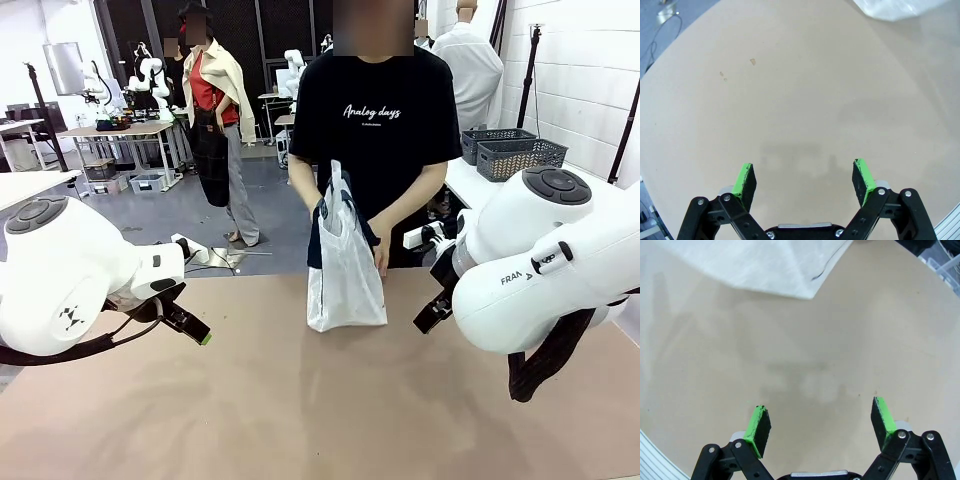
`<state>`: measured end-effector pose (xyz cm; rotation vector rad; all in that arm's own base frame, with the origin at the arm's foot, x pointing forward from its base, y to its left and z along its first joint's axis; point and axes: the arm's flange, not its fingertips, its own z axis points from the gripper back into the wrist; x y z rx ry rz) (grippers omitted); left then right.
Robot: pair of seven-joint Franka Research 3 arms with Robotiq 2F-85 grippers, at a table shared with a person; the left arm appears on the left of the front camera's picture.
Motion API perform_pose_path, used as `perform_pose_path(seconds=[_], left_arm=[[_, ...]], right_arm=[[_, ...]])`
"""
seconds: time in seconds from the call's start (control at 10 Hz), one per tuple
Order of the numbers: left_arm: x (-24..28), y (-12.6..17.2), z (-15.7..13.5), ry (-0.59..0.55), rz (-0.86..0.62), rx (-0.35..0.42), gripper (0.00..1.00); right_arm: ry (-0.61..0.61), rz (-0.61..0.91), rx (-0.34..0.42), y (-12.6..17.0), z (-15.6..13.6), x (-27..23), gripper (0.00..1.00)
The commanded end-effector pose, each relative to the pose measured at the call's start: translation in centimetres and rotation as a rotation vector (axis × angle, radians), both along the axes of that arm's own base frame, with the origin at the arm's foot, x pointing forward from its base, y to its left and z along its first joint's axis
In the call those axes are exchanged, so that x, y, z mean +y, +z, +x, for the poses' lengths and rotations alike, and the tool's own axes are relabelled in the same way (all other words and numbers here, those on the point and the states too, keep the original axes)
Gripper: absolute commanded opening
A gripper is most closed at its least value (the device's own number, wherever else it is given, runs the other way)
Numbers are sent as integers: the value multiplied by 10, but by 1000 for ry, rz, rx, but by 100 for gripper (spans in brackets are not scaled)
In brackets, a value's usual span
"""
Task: Transfer purchased items from the store into the shopping bag.
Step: Open the Reusable shopping bag in the center of the table.
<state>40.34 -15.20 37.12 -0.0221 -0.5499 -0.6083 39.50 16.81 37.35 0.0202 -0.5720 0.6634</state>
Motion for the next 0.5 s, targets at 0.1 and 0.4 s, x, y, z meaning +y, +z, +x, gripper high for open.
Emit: perform_pose_path(seconds=[0.1, 0.4], left_arm=[[1, 0, 0, 2, -1, 0, 100], [1, 0, 0, 2, -1, 0, 100]], right_arm=[[0, 0, 0, 0, 0, 0, 100], [0, 0, 0, 0, 0, 0, 100]])
